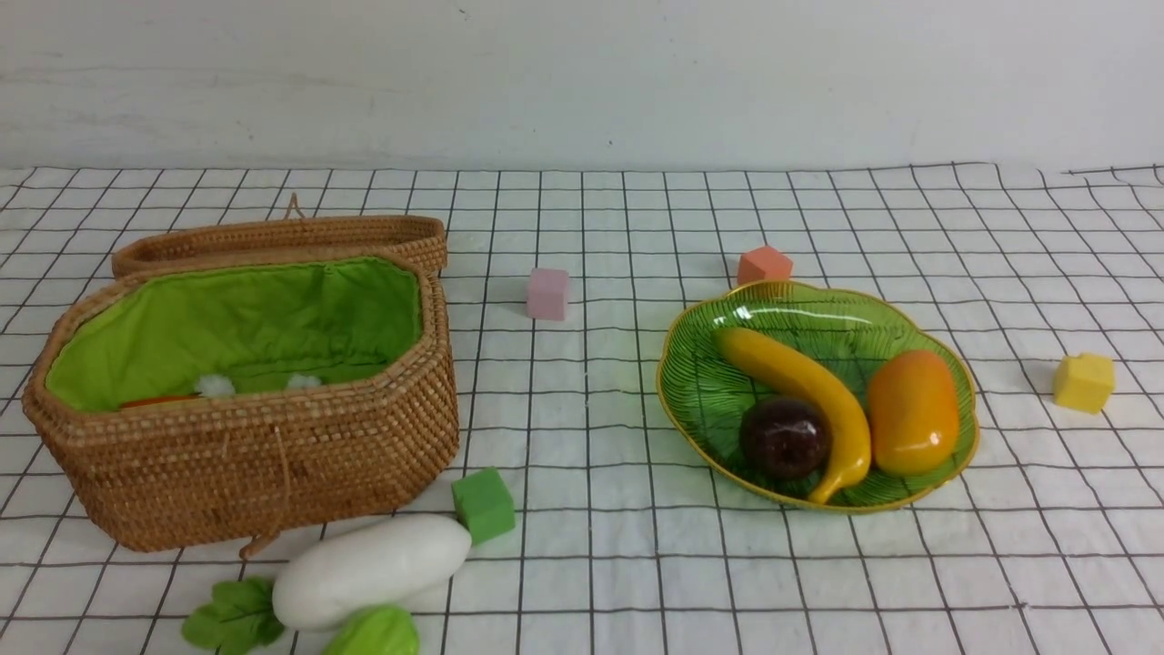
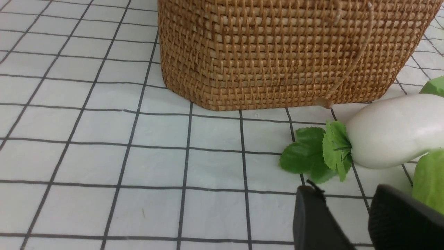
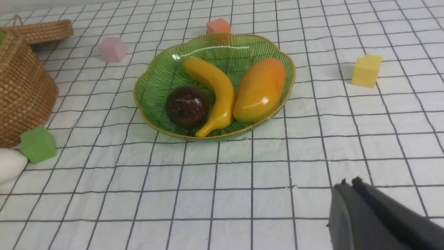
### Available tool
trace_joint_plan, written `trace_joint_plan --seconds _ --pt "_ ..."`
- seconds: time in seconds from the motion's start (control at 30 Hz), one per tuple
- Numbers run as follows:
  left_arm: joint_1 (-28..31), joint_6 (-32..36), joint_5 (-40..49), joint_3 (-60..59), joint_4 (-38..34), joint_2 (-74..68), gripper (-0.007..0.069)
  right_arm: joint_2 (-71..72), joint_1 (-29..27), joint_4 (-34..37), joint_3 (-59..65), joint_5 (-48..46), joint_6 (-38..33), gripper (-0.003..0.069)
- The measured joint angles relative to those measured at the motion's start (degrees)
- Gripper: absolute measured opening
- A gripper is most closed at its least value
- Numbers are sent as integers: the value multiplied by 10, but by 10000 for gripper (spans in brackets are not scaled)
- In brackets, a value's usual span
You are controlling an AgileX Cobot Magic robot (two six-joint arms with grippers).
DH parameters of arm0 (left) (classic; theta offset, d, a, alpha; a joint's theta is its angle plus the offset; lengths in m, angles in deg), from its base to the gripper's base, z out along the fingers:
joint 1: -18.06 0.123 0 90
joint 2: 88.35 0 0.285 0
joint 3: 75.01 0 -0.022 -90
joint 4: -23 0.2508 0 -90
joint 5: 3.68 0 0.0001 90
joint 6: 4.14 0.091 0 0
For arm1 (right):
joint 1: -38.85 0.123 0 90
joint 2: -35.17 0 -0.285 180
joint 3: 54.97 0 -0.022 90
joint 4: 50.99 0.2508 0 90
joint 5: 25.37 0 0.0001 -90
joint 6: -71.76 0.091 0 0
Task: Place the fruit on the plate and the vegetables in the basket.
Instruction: Take a chayote with your left arm and place it on the basket on the left.
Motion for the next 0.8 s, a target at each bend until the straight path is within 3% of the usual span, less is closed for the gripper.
trace_joint_plan --seconds 0.43,0.63,0.8 --pt "0 0 0 0 0 0 239 29 -4 -50 25 55 0 3" --pt "0 0 0 0 0 0 239 81 -58 -68 139 159 0 3" --pt "0 0 0 0 0 0 239 82 -57 -69 255 207 1 8"
